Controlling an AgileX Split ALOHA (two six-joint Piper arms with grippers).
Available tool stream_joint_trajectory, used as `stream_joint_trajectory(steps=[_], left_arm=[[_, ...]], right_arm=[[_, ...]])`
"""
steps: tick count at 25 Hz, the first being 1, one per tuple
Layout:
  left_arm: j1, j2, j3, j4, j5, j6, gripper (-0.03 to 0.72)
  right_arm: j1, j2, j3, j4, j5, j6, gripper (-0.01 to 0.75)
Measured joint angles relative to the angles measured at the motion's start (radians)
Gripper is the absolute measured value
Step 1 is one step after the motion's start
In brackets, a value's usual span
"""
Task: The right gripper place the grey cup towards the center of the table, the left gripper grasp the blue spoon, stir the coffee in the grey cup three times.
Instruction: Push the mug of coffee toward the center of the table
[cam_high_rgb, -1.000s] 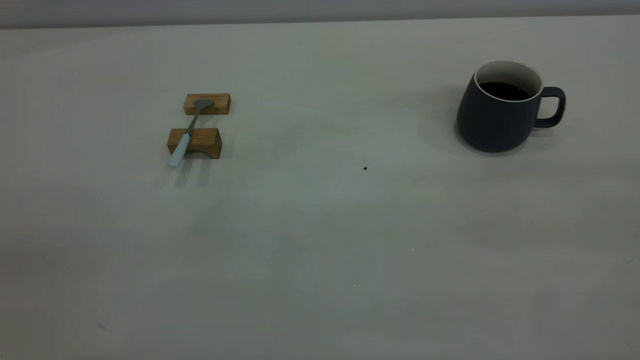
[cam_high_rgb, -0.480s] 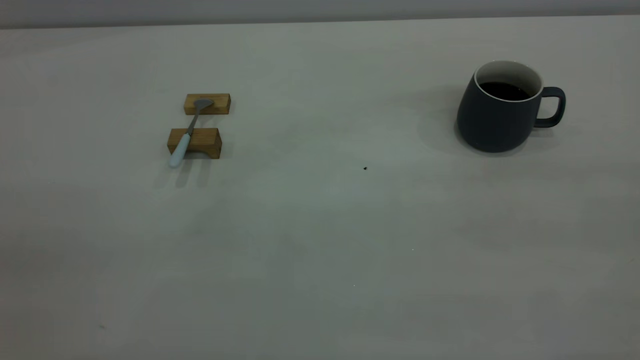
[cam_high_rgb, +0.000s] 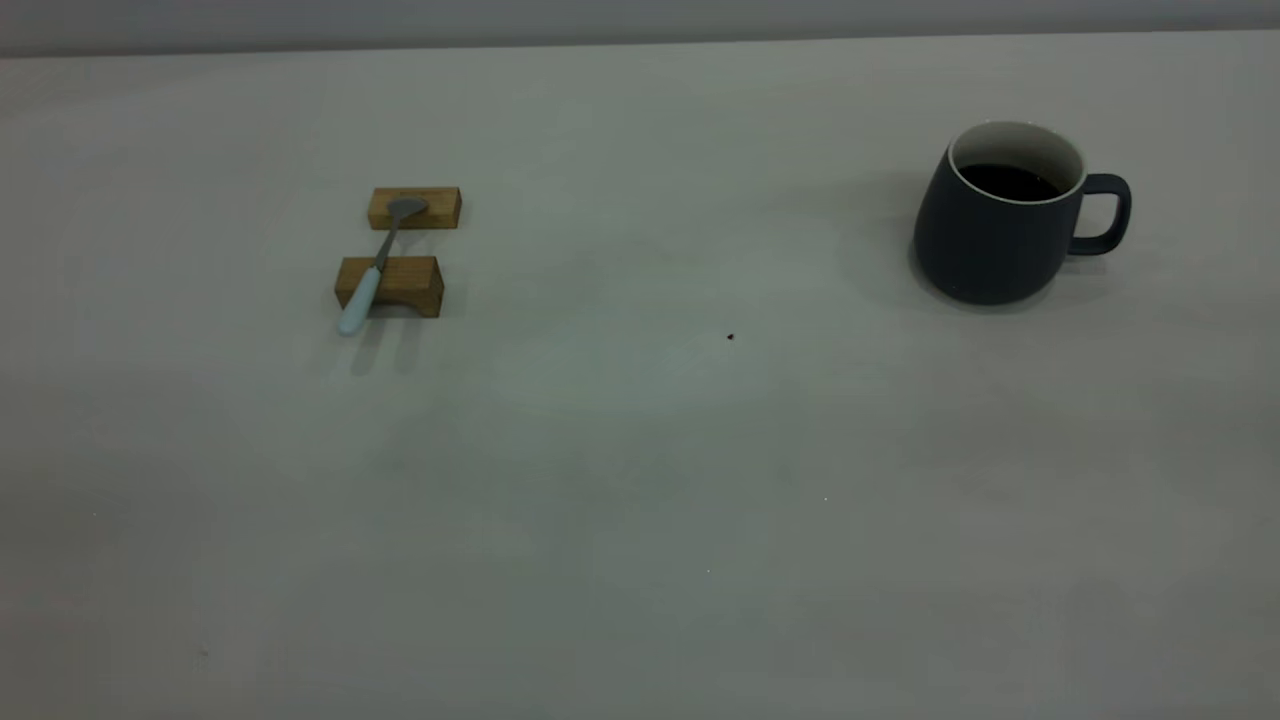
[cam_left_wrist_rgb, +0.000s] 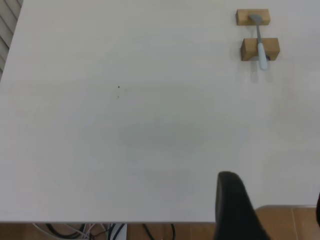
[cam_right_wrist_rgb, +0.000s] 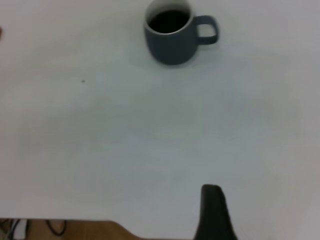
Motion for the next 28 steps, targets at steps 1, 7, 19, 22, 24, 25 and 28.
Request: stream_joint_trajectory(steps=[1,7,19,22,24,25,28], left_arm=[[0.000,0.000,0.000,0.000,0.000,0.000,0.465],[0.000,0.000,0.000,0.000,0.000,0.000,0.465],[0.000,0.000,0.000,0.000,0.000,0.000,0.465],[0.000,0.000,0.000,0.000,0.000,0.000,0.465],[0.000,0.000,0.000,0.000,0.000,0.000,0.465],[0.000,0.000,0.000,0.000,0.000,0.000,0.465],[0.000,0.000,0.000,0.000,0.000,0.000,0.465]], right_arm=[[0.000,0.055,0.000,0.011,-0.034,-0.014,0.597],[0.000,0.424,-0.019,0.029,-0.303,-0.191,0.628],[0.000,1.224,-0.328,0.040,-0.535,-0.615,0.587],[0.000,1.367,-0.411,0.052,-0.564,-0.717,0.585],[0.000,1.459,-0.457,0.050,-0.601,-0.837,0.585],[0.000,1.496,-0.474,0.047,-0.628,-0.904,0.585],[-0.007,1.624,-0.535,0.050,-0.715,-1.154,0.584]])
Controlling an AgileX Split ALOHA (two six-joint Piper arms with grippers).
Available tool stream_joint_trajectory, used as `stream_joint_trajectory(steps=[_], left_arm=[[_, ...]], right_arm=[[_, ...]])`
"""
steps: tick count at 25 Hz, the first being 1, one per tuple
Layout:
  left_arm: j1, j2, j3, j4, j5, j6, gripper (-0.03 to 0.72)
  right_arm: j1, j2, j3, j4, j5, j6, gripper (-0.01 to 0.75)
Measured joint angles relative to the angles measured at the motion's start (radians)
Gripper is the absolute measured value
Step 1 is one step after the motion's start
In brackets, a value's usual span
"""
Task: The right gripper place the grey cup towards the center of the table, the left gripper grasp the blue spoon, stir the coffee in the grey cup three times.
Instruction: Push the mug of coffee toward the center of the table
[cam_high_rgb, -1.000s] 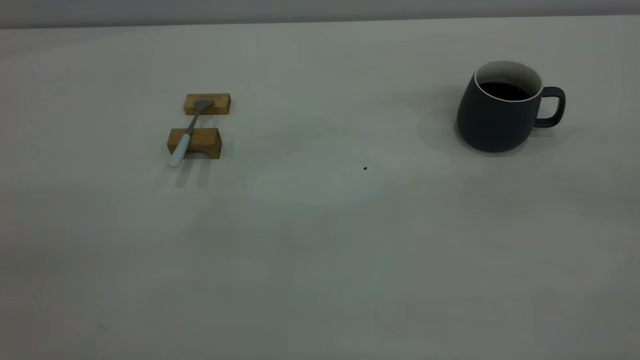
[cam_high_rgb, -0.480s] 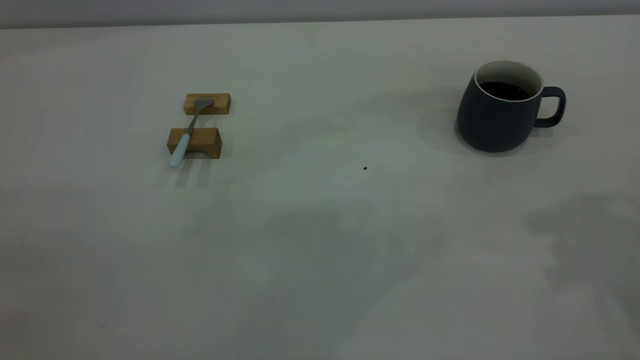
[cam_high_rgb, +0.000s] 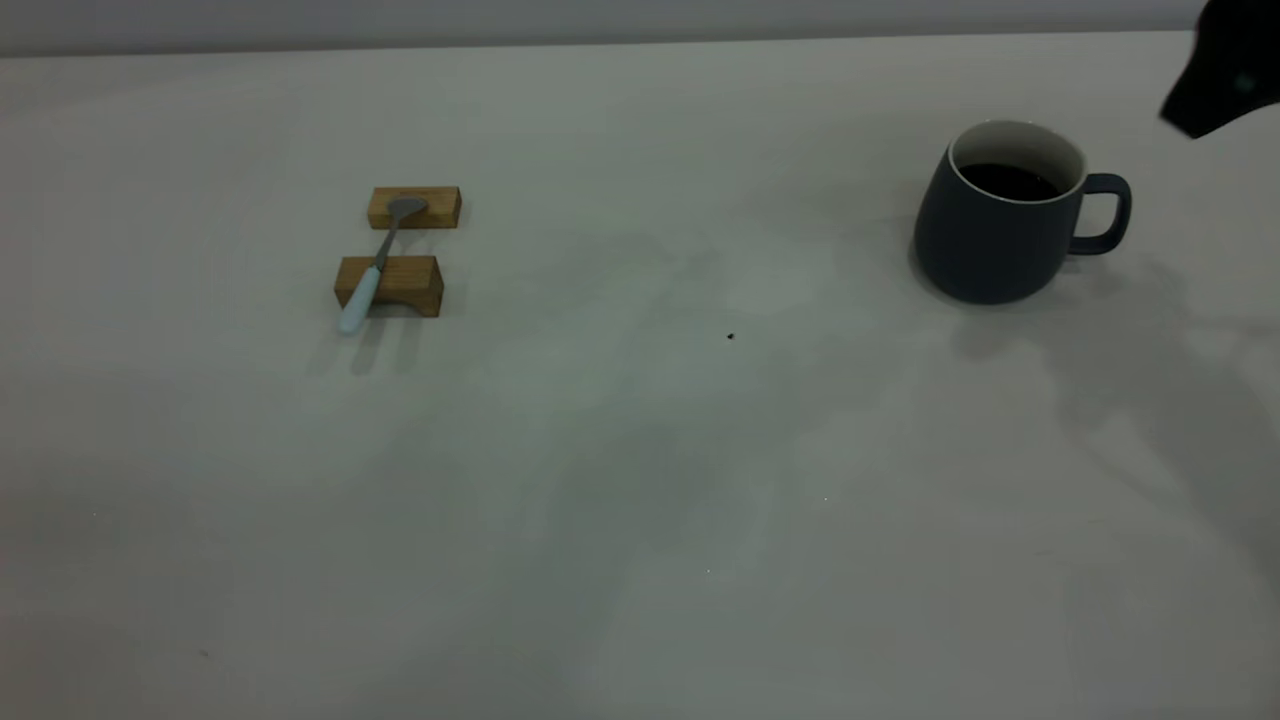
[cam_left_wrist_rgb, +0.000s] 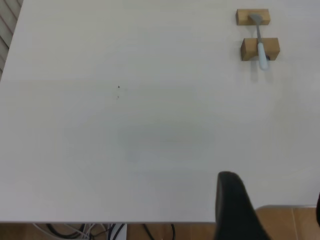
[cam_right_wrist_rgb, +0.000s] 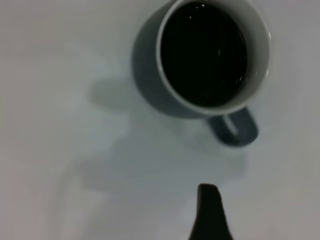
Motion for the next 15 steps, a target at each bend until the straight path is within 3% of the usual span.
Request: stream_joint_trajectory(steps=[4,15], left_arm=[[0.000,0.000,0.000,0.000,0.000,0.000,0.465],[0.000,0.000,0.000,0.000,0.000,0.000,0.465]], right_arm=[[-0.033,0.115,-0.050,0.041,-0.050,-0.154,0.583],[-0.094,0.271,-0.062,0.088,-0.237,-0.249,0.557]])
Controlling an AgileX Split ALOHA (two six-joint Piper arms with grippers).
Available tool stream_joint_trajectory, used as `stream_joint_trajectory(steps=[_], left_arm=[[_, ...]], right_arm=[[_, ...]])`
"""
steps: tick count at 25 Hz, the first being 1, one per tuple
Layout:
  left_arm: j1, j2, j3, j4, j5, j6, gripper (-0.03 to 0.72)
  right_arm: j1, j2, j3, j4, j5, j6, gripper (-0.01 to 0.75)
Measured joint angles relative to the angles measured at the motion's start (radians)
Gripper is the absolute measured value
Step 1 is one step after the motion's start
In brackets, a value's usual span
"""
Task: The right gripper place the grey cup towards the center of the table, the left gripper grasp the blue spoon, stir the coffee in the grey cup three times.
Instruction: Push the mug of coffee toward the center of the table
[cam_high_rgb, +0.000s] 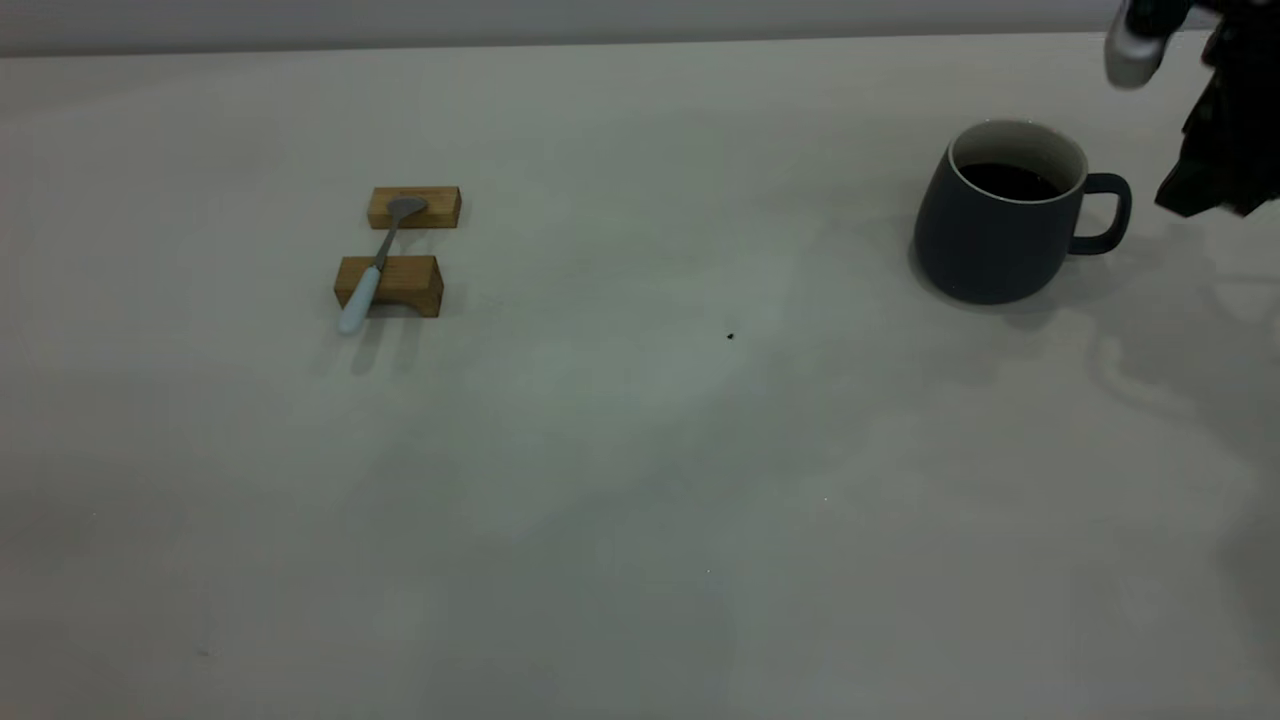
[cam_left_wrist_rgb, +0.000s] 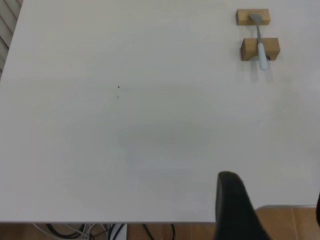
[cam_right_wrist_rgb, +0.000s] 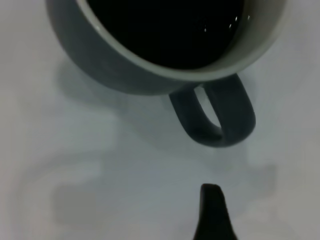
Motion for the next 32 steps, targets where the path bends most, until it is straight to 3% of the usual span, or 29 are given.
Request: stream_joint_trajectory(steps=[9,14,32], left_arm=[[0.000,0.000,0.000,0.000,0.000,0.000,0.465],[0.000,0.000,0.000,0.000,0.000,0.000,0.465],[0.000,0.000,0.000,0.000,0.000,0.000,0.465]], right_arm=[[0.006,0.019,-0.002,0.003,-0.032,-0.002,0.542],[0.019,0.046,-0.002,0.004,-0.105,-0.002,0.541],[0.071,0.078,-0.002,0.005,-0.138,-0.003,0.541]])
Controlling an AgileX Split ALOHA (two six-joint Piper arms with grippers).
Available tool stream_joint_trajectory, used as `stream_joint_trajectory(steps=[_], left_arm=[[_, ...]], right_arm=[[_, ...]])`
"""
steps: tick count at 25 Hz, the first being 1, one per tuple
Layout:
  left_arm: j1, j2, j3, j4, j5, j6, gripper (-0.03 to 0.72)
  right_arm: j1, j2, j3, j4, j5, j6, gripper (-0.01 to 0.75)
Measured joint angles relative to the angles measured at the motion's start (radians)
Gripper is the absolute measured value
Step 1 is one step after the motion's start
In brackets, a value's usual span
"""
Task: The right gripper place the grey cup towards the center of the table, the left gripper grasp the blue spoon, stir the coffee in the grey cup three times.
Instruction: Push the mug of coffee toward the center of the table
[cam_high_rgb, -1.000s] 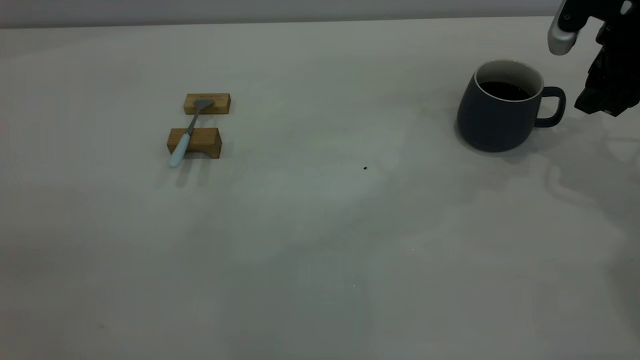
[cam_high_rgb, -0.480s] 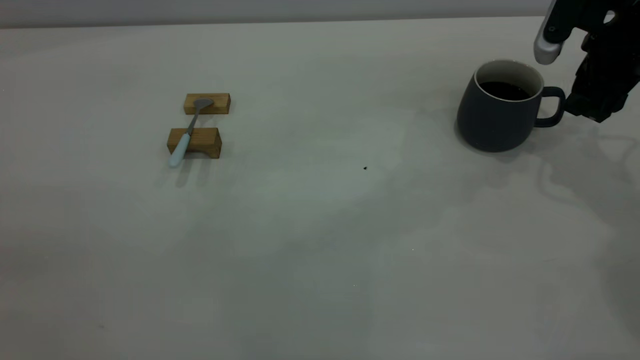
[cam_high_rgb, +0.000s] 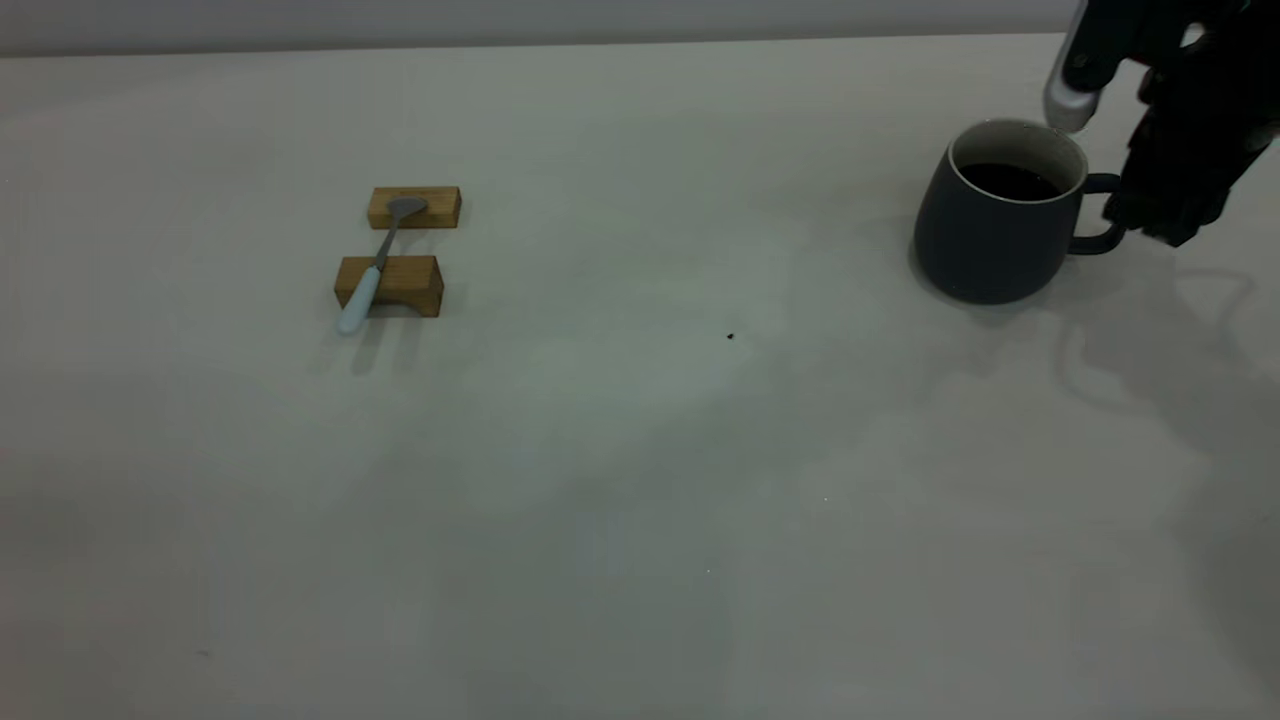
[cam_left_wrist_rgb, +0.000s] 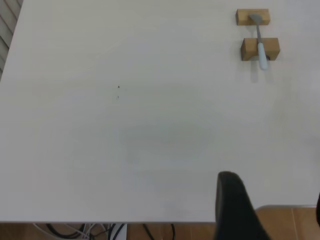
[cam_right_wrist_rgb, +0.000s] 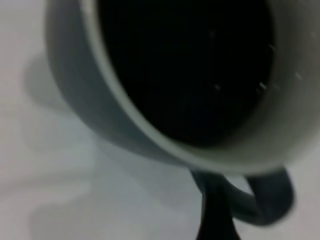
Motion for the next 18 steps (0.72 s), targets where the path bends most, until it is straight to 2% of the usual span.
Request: stream_joint_trajectory(steps=[7,18], left_arm=[[0.000,0.000,0.000,0.000,0.000,0.000,0.465],[0.000,0.000,0.000,0.000,0.000,0.000,0.465]], right_arm=[[0.017,0.045,0.000,0.000,-0.055,0.000,0.541],[0.082,0.048,0.000,-0.006,-0.116,0.000,0.541]])
